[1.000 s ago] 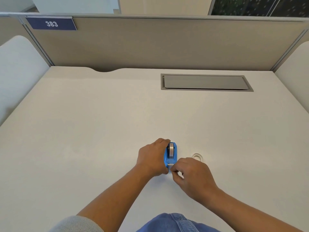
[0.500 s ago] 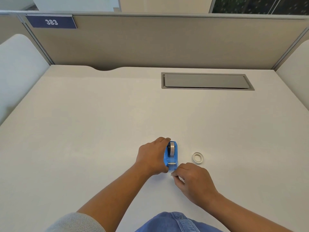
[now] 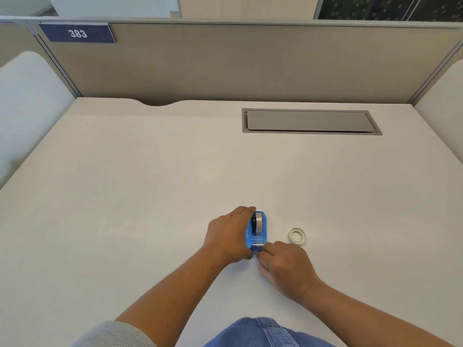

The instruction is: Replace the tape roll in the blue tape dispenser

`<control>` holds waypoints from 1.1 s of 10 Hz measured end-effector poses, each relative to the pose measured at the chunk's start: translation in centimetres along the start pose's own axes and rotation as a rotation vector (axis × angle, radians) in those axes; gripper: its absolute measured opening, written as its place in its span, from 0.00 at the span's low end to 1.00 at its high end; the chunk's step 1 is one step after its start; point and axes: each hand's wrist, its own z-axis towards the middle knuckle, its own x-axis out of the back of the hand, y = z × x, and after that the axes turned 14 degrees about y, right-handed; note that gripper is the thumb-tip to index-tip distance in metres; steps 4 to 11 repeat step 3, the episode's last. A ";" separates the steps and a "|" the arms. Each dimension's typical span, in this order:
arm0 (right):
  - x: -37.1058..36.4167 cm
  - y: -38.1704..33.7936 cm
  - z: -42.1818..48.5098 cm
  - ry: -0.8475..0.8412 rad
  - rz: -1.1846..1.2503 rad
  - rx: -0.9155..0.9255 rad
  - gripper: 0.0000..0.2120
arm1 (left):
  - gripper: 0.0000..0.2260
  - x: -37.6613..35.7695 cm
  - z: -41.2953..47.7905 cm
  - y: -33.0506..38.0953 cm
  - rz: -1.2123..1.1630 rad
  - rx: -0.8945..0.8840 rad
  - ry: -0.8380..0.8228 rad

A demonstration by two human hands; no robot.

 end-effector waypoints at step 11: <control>2.2 -1.0 -0.5 0.006 0.178 -0.315 0.08 | 0.43 0.0 0.0 0.1 -0.009 0.001 -0.001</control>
